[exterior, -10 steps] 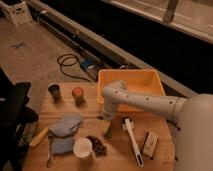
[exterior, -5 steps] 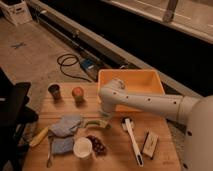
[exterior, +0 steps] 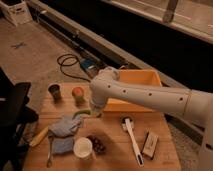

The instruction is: Place pepper in metal cup

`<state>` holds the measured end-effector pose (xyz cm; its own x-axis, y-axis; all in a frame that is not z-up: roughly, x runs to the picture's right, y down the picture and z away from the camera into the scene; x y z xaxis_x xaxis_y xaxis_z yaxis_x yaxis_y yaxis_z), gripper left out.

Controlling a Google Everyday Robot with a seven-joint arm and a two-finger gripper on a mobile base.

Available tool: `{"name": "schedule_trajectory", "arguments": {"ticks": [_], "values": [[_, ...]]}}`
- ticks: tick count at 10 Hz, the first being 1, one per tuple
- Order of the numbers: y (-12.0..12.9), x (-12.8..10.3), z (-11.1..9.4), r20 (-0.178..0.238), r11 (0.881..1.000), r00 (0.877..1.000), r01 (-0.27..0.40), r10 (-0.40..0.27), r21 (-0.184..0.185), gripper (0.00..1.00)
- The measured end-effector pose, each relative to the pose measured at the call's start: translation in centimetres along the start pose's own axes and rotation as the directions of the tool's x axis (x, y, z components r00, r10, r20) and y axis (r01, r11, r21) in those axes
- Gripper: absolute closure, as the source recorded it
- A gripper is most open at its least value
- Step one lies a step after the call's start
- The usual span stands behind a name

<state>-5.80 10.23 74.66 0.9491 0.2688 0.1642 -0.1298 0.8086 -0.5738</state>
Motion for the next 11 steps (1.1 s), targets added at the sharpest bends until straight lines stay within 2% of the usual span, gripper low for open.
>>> {"name": "schedule_trajectory", "arguments": {"ticks": [2, 4, 5, 6, 9, 11], "values": [[-2.5, -1.2, -0.5, 0.080, 1.000, 0.997, 0.016, -0.018, 0.026, 1.00], [-4.3, -2.4, -1.1, 0.135, 0.998, 0.990, 0.031, -0.037, 0.048, 1.00], [-5.5, -3.7, -1.4, 0.163, 0.997, 0.985, 0.048, -0.058, 0.065, 1.00], [-7.2, -6.1, -2.1, 0.195, 0.993, 0.976, 0.078, -0.095, 0.093, 1.00], [-9.5, -10.2, -3.0, 0.253, 0.985, 0.956, 0.117, -0.146, 0.124, 1.00], [-9.6, -10.1, -3.1, 0.254, 0.986, 0.957, 0.114, -0.143, 0.125, 1.00]]}}
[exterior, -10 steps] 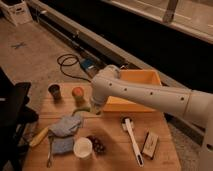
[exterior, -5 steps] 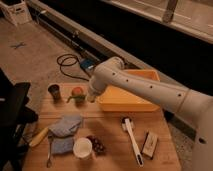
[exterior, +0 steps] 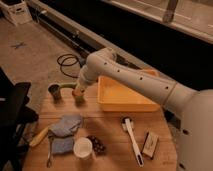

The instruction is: Place pepper in metal cup

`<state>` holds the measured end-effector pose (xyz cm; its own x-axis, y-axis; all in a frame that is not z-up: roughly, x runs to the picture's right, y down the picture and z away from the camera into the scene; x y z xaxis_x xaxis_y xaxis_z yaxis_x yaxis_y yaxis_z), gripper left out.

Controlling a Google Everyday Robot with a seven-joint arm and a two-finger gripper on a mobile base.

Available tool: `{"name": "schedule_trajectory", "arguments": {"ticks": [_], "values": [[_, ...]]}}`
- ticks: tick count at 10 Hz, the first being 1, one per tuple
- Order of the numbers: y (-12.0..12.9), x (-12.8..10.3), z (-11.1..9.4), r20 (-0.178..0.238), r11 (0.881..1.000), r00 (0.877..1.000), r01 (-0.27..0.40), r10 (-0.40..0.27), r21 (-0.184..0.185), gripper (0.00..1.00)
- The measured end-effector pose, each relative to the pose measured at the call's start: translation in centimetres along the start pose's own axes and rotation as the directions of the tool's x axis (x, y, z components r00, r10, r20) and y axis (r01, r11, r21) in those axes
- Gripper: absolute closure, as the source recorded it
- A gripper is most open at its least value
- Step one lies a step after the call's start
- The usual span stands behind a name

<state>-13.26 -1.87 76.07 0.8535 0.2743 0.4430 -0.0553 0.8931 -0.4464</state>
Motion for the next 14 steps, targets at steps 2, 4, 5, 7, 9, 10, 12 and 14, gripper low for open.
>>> {"name": "schedule_trajectory", "arguments": {"ticks": [2, 4, 5, 7, 9, 10, 12, 14], "values": [[0.1, -0.2, 0.1, 0.001, 1.000, 1.000, 0.002, -0.002, -0.002, 1.00], [0.0, 0.0, 0.0, -0.002, 1.000, 1.000, 0.001, -0.001, 0.000, 1.00], [-0.4, -0.2, 0.1, -0.004, 1.000, 1.000, 0.011, -0.011, 0.007, 1.00], [-2.4, -1.2, 2.0, 0.019, 0.999, 0.999, 0.035, -0.035, -0.004, 1.00], [-3.9, -3.6, 4.9, 0.063, 0.998, 0.996, 0.064, -0.062, -0.027, 1.00], [-4.3, -4.8, 6.2, 0.086, 0.996, 0.994, 0.076, -0.072, -0.040, 1.00], [-5.3, -7.4, 9.1, 0.184, 0.992, 0.979, 0.098, -0.082, -0.075, 1.00], [-6.6, -8.4, 10.3, 0.353, 0.991, 0.933, 0.104, -0.067, -0.089, 1.00]]}}
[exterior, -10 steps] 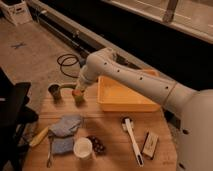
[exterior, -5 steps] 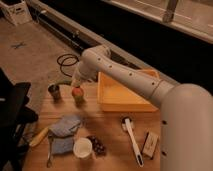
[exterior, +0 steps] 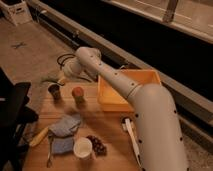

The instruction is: Place pepper in metal cup

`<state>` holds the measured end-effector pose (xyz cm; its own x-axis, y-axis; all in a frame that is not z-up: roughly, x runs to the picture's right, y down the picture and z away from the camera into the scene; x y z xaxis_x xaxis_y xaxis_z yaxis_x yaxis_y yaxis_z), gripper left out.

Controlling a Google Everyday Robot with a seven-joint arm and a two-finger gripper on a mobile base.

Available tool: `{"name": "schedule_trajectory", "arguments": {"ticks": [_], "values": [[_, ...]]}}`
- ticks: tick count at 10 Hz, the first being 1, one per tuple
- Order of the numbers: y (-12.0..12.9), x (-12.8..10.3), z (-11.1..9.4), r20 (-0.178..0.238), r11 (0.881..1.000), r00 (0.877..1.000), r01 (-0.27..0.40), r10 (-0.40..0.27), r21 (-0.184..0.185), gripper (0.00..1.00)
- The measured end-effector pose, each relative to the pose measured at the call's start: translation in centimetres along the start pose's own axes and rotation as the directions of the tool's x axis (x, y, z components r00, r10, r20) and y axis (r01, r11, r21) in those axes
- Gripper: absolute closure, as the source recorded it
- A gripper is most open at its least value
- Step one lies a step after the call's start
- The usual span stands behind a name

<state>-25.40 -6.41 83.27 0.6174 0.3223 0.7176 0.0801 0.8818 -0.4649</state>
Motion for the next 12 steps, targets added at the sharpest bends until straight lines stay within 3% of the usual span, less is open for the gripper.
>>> {"name": "schedule_trajectory", "arguments": {"ticks": [1, 2, 9, 12], "values": [[-0.4, -0.3, 0.5, 0.062, 1.000, 0.998, 0.006, -0.006, -0.004, 1.00], [-0.6, -0.4, 0.9, 0.076, 1.000, 0.997, 0.010, -0.010, -0.006, 1.00], [-0.5, -0.8, 2.2, 0.108, 0.999, 0.993, 0.043, -0.041, -0.014, 1.00], [-0.4, -1.1, 2.5, 0.149, 0.998, 0.987, 0.059, -0.055, -0.021, 1.00]]}}
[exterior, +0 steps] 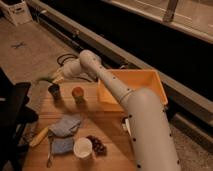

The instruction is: Place pepper in metal cup

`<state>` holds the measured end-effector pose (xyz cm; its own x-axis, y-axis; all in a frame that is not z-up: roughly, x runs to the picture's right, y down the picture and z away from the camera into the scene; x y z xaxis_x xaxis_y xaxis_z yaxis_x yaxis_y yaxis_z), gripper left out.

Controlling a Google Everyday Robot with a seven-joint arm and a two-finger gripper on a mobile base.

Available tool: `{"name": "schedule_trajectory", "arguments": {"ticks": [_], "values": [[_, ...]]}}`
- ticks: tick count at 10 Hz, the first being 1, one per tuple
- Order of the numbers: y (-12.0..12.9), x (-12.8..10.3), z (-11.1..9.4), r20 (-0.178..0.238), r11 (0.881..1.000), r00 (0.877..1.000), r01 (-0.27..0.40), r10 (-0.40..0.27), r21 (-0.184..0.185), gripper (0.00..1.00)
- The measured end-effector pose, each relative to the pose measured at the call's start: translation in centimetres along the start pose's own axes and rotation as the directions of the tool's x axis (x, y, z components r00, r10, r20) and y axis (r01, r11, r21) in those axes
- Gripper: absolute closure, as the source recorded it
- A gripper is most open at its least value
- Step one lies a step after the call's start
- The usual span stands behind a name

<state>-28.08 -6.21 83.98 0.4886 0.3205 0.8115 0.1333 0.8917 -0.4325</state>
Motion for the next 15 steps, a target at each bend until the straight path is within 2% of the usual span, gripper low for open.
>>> {"name": "schedule_trajectory", "arguments": {"ticks": [1, 7, 10, 13, 14, 15], "values": [[0.1, 0.2, 0.4, 0.012, 1.000, 1.000, -0.003, 0.003, -0.010, 1.00], [-0.1, 2.9, 2.8, -0.001, 0.997, 0.999, -0.051, 0.051, -0.060, 1.00], [0.0, 3.6, 4.1, 0.013, 0.993, 0.997, -0.072, 0.073, -0.097, 1.00], [0.1, 4.1, 5.1, 0.049, 0.989, 0.995, -0.084, 0.091, -0.125, 0.99], [0.1, 4.1, 5.1, 0.059, 0.988, 0.994, -0.086, 0.094, -0.128, 0.95], [0.1, 4.4, 5.0, 0.067, 0.987, 0.993, -0.088, 0.097, -0.131, 0.83]]}}
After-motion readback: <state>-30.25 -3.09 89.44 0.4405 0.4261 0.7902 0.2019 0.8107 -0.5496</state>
